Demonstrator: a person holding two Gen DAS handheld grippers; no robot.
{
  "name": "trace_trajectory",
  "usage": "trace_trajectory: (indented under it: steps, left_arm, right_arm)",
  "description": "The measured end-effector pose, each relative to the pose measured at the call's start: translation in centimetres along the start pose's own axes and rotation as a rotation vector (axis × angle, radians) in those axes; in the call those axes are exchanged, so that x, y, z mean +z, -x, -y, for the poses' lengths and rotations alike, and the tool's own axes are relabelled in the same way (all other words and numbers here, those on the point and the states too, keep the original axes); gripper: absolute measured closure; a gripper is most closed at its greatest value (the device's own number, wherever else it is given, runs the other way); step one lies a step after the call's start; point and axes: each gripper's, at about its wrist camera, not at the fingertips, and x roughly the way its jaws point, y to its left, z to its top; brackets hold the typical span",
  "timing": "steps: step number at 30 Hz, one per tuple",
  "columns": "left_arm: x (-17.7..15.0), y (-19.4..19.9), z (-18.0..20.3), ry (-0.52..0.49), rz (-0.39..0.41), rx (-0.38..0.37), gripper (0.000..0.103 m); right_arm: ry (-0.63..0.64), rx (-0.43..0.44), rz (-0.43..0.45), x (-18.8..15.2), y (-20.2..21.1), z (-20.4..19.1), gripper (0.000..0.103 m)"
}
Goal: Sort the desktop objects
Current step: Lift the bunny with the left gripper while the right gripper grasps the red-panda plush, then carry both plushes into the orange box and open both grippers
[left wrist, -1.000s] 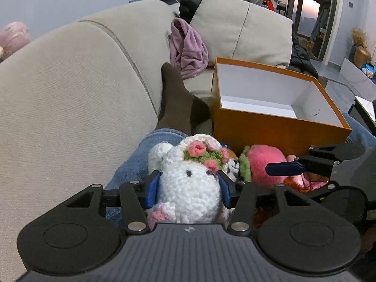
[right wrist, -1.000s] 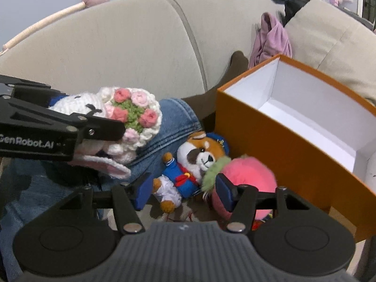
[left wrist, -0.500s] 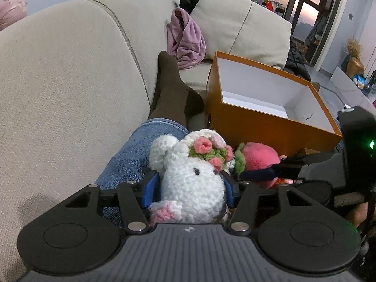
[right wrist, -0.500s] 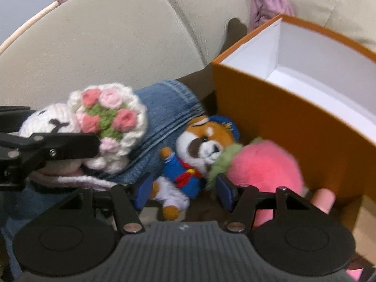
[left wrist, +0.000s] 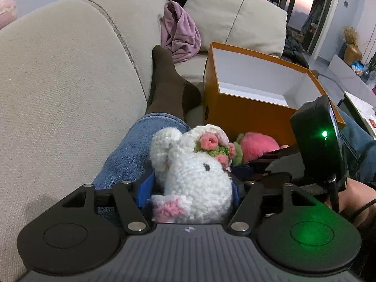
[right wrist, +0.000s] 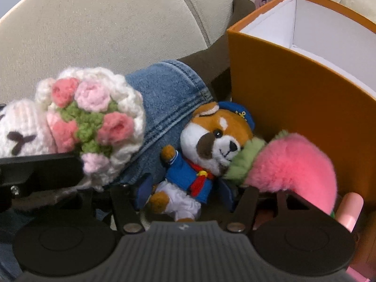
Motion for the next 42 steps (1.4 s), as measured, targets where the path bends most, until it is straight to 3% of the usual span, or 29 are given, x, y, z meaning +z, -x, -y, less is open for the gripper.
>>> trace_trajectory:
  steps: [2, 8, 15, 19, 23, 27, 32, 39, 42]
  left_arm:
    - [0.0, 0.5, 0.2, 0.009, 0.006, 0.013, 0.041]
    - [-0.7, 2.3, -0.2, 0.091, 0.071, 0.006, 0.047]
    - [1.0, 5.2, 0.2, 0.110, 0.179, 0.054, 0.050]
    - [3.2, 6.2, 1.2, 0.095, 0.237, 0.037, 0.050]
    - [5.9, 6.2, 3.1, 0.051, 0.282, 0.016, 0.050]
    - [9.6, 4.2, 5.7, 0.008, 0.302, -0.010, 0.050]
    - [13.3, -0.9, 9.8, -0.132, 0.307, 0.000, 0.050]
    - [15.2, -10.5, 14.3, -0.354, 0.219, 0.069, 0.050]
    - [15.4, -13.9, 14.8, -0.412, 0.164, 0.102, 0.050]
  right_arm:
    - [0.005, 0.007, 0.013, -0.4, 0.5, -0.1, 0.053]
    - [-0.013, 0.062, 0.071, -1.5, 3.0, 0.1, 0.065]
    - [-0.025, 0.191, 0.220, -1.3, 9.8, -0.1, 0.067]
    - [-0.061, 0.268, 0.305, -0.8, 13.0, 1.3, 0.067]
    - [-0.080, 0.254, 0.420, 0.9, 17.5, 3.3, 0.067]
    - [-0.106, 0.140, 0.505, 2.3, 19.9, 6.6, 0.067]
    - [-0.199, 0.069, 0.456, 4.4, 18.5, 12.5, 0.067]
    - [-0.308, 0.128, 0.282, 6.6, 12.6, 18.7, 0.067]
    - [-0.312, 0.104, 0.224, 7.4, 10.4, 20.2, 0.067]
